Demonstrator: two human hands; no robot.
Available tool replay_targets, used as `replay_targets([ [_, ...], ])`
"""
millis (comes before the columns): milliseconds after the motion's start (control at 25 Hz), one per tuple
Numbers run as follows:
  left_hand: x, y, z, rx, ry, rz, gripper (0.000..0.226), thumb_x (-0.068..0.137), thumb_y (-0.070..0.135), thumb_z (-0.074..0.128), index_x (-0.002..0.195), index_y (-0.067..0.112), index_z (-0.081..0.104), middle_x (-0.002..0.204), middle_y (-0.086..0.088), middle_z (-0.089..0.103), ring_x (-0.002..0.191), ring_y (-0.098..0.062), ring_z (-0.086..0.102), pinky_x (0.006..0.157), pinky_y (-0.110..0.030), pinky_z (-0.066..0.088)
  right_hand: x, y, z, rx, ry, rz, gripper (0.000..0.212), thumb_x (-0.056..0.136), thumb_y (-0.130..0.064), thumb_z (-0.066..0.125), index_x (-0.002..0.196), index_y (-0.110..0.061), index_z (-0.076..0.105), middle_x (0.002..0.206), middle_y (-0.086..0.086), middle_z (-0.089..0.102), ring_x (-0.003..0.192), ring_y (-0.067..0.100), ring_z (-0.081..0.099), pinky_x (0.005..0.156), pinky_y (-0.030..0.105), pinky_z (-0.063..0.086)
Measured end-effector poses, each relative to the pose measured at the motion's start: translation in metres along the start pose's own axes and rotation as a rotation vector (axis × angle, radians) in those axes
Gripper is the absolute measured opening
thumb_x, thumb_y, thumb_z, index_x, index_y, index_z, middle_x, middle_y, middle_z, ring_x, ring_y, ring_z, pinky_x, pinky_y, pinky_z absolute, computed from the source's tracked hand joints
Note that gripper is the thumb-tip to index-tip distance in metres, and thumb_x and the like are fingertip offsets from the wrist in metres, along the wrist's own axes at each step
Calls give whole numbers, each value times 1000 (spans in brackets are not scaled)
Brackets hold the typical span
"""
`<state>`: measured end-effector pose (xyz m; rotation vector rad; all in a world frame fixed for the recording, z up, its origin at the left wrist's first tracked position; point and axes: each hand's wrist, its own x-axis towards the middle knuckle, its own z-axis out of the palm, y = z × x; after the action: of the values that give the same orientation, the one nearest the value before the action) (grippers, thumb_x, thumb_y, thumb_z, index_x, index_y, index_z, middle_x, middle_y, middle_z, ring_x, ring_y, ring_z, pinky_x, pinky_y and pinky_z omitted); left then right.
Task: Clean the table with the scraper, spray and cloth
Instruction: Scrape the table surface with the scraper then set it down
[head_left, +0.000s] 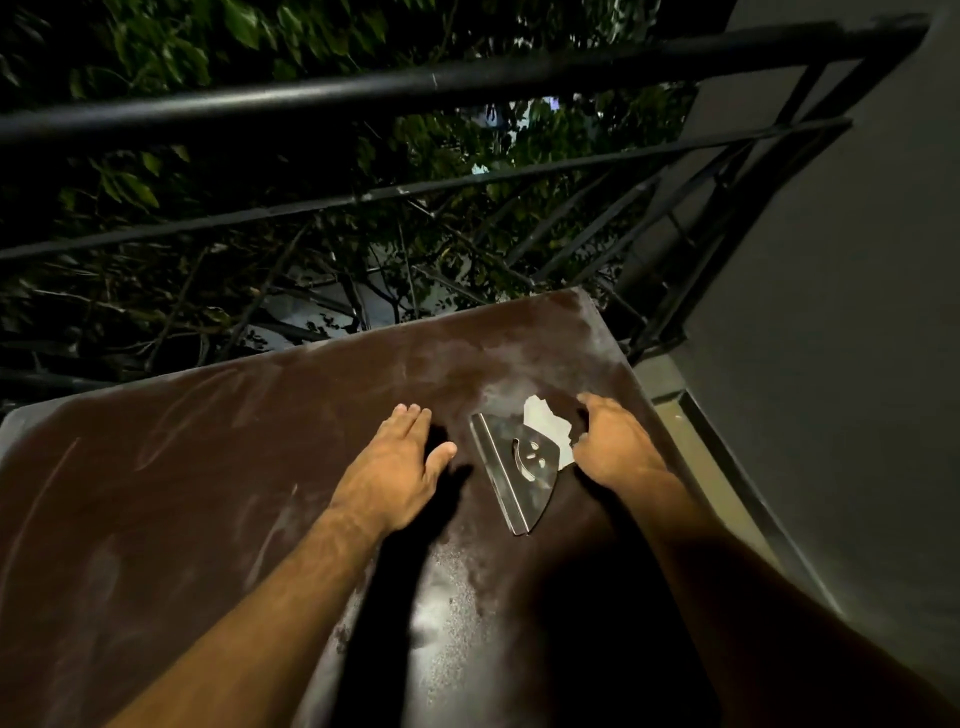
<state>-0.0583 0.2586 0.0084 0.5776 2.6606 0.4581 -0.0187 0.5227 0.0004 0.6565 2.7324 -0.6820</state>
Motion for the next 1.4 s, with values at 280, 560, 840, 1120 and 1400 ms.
replay_targets([
  [280,30,28,25,-46,-55,-9,76,101,54,39,159,10,19,166,-9,23,155,-22,14,124,-33,14,22,5,22,-33,-50,-7,61,90,-14,54,149,-20,38,141,9,51,132,30,43,108,40,38],
  [560,46,47,43,-94,-1,-201,53,91,54,60,126,17,47,118,-12,67,109,-33,63,95,-42,51,49,10,38,-27,-62,-2,55,92,-17,56,145,-18,44,138,13,49,130,32,44,110,40,37],
  [840,49,54,46,-169,-41,-348,39,93,42,66,120,14,60,109,-12,70,99,-28,66,91,-38,54,51,10,43,19,-47,6,47,90,-34,64,134,-17,57,130,13,50,122,32,49,104,38,42],
  [1120,66,49,72,-660,-23,-629,10,85,16,73,81,9,66,91,-14,78,83,-27,77,80,-38,63,55,10,43,82,-4,29,33,86,-34,69,114,-17,67,120,15,53,113,33,55,99,35,45],
  [1400,71,51,77,-654,2,-634,9,85,11,69,78,11,63,87,-13,77,83,-28,77,77,-42,64,59,-1,44,258,-14,78,57,63,-59,70,102,-19,71,101,10,67,93,25,64,80,30,51],
])
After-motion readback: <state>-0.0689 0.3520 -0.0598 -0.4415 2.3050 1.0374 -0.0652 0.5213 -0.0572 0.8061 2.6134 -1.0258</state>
